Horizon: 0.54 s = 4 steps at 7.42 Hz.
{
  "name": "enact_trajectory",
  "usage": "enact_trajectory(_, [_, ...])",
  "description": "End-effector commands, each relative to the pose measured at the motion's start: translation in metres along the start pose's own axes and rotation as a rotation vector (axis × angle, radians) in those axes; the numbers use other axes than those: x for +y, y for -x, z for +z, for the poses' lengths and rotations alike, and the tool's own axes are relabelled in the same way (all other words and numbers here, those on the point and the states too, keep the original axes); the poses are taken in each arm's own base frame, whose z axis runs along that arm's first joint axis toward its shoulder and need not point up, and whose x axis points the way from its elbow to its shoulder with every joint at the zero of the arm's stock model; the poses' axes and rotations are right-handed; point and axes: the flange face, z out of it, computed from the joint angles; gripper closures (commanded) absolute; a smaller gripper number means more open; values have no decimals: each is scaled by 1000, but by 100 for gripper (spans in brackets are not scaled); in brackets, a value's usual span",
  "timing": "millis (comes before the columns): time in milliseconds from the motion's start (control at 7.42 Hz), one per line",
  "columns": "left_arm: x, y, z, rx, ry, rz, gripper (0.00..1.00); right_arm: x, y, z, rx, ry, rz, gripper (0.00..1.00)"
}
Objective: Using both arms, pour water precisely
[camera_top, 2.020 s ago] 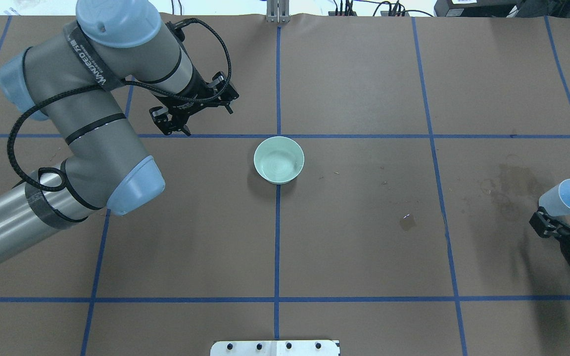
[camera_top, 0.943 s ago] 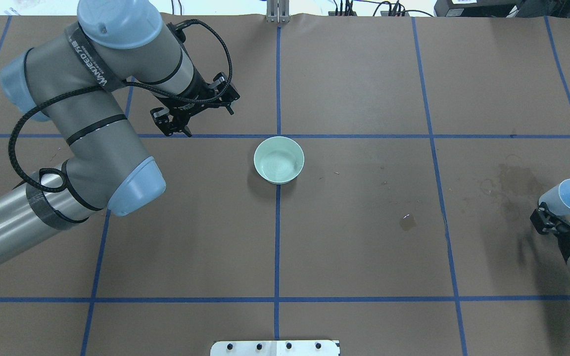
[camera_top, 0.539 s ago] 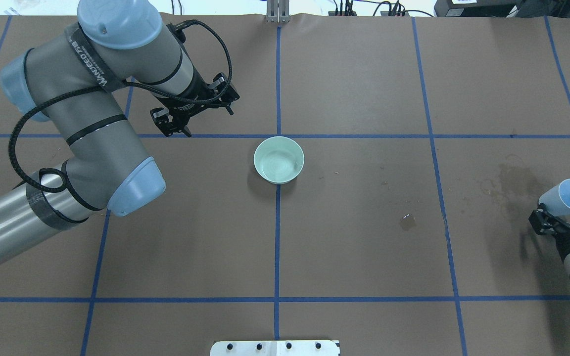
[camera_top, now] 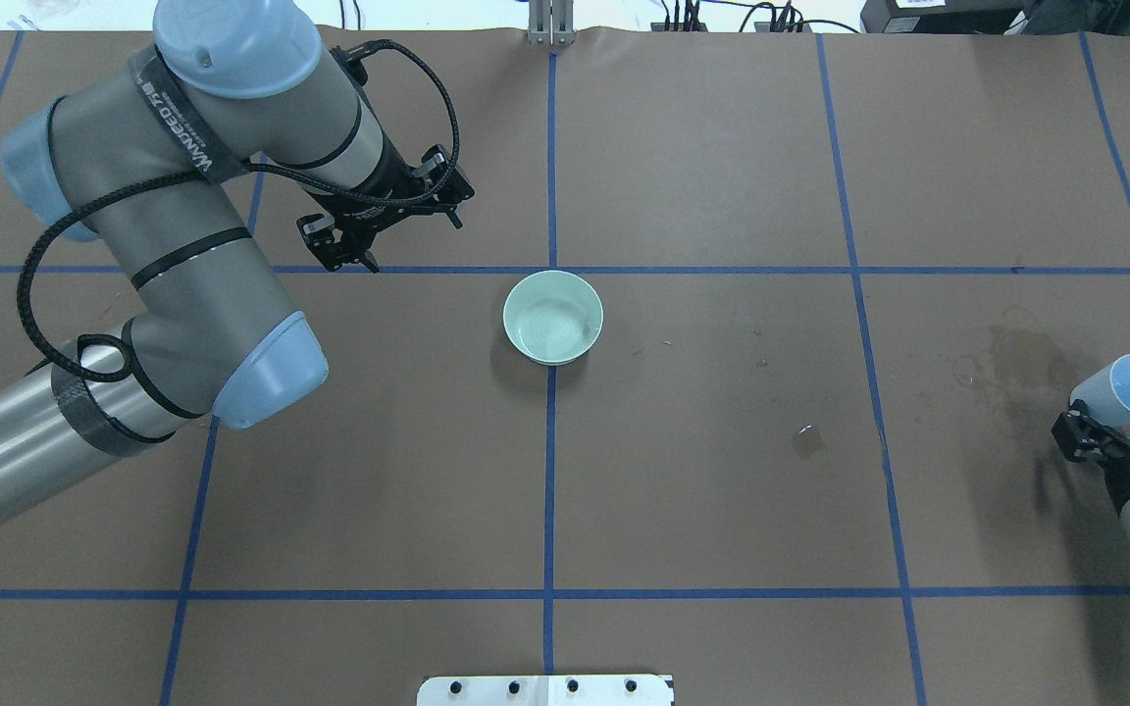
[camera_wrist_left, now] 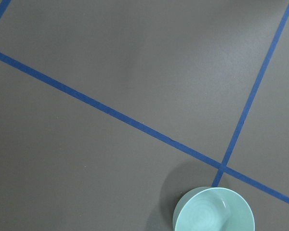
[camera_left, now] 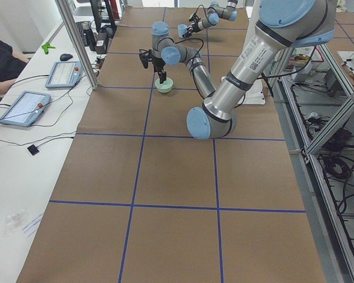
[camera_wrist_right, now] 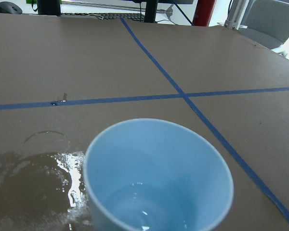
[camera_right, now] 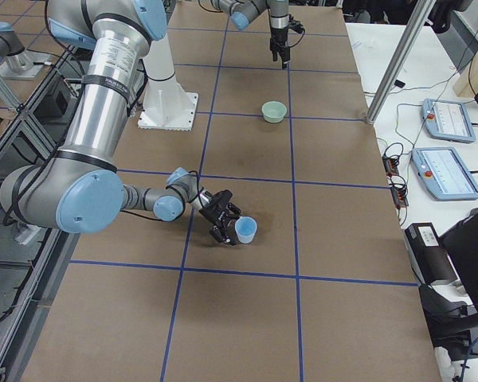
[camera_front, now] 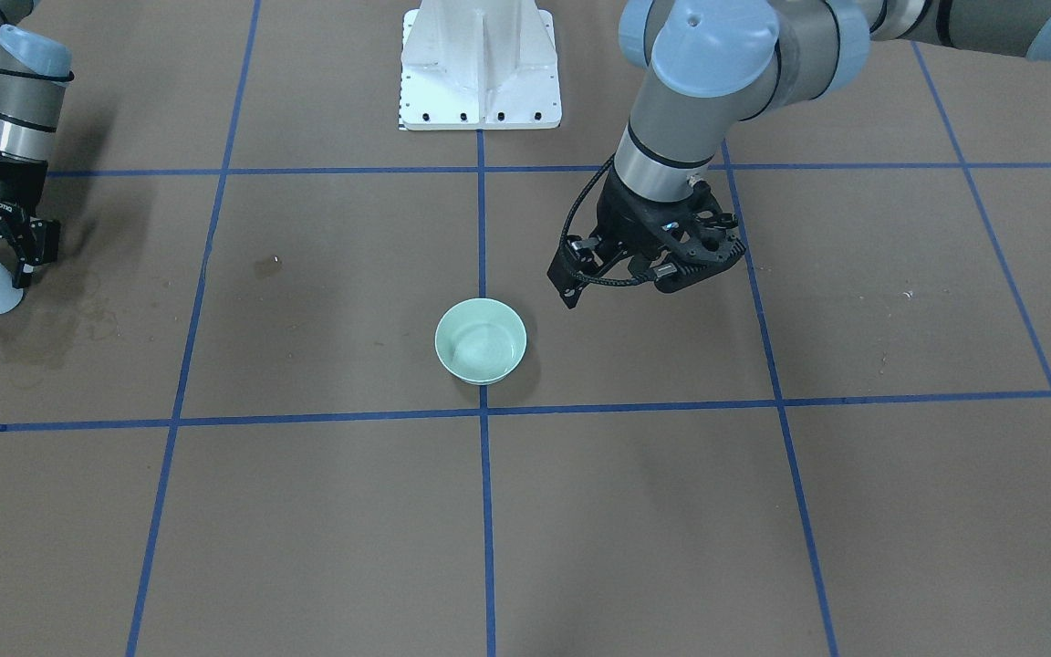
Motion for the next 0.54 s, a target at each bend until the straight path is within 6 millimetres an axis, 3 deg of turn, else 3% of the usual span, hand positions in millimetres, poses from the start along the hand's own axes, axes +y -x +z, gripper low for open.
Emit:
enact_trajectory(0, [0, 0, 0, 0, 0, -1, 0, -3, 6, 2, -1, -3, 6, 1])
enact_trajectory(404, [0, 0, 0, 0, 0, -1, 0, -7, 14, 5, -2, -12, -6, 1])
